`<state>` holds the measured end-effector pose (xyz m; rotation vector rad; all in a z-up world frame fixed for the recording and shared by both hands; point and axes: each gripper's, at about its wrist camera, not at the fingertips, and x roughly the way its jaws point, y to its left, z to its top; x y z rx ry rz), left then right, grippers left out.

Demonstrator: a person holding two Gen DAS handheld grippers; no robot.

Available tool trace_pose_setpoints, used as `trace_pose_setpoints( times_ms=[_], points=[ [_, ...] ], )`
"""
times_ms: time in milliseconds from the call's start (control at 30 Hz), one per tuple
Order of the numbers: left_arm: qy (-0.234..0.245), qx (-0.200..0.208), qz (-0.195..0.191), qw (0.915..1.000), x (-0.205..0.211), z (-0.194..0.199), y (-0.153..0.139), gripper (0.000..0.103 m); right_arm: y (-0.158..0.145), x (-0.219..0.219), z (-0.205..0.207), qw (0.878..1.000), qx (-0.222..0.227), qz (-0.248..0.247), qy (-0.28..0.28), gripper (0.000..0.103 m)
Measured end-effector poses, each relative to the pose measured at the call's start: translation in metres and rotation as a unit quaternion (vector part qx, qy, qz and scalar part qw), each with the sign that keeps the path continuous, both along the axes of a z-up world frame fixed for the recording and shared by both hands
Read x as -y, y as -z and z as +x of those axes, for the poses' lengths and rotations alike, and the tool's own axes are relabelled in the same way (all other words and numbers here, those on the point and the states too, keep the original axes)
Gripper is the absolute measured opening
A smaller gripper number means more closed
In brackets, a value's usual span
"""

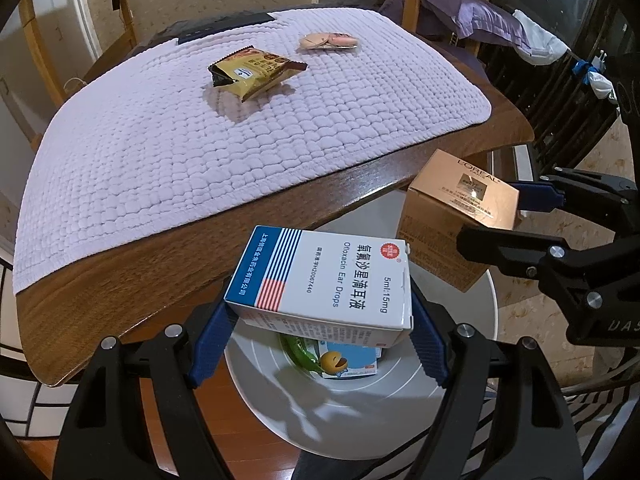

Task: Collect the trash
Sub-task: 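Carry the ear drops box with the left gripper while the right gripper carries the L'Oreal box over the bin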

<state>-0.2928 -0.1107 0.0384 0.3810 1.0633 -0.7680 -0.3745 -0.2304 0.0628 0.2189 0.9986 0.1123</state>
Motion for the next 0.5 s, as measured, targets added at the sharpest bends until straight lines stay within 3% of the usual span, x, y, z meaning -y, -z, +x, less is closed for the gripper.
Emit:
trace_pose_setpoints(
  times_ms=[500],
  points=[
    [0.019, 0.016, 0.039, 0.9989, 0.005, -0.008, 0.01, 0.079, 0.011, -0.005, 0.0, 1.0, -0.017, 0.004, -0.01, 0.05]
  ],
)
